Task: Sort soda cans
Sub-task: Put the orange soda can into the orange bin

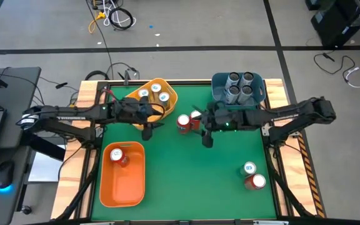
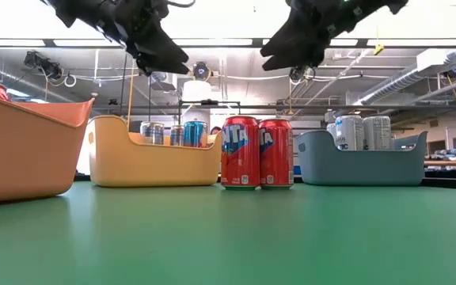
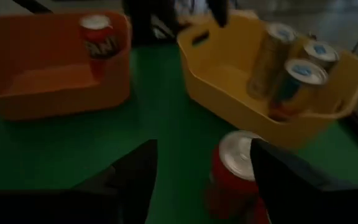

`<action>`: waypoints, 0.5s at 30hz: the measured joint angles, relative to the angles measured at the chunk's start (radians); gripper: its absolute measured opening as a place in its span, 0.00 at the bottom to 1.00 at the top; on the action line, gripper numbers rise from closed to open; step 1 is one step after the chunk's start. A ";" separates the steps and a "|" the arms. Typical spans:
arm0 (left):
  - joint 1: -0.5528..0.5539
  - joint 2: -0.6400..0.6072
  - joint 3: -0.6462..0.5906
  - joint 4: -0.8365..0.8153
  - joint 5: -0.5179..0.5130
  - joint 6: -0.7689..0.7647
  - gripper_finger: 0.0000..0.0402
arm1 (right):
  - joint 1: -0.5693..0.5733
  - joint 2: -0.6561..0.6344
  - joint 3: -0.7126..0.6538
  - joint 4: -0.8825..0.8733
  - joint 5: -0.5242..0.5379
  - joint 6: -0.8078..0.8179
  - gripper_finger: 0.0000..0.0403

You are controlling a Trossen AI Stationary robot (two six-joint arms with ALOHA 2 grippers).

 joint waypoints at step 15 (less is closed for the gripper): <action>0.002 -0.246 0.000 0.004 -0.024 0.039 0.53 | -0.130 0.373 0.433 -0.457 -0.105 -0.106 0.90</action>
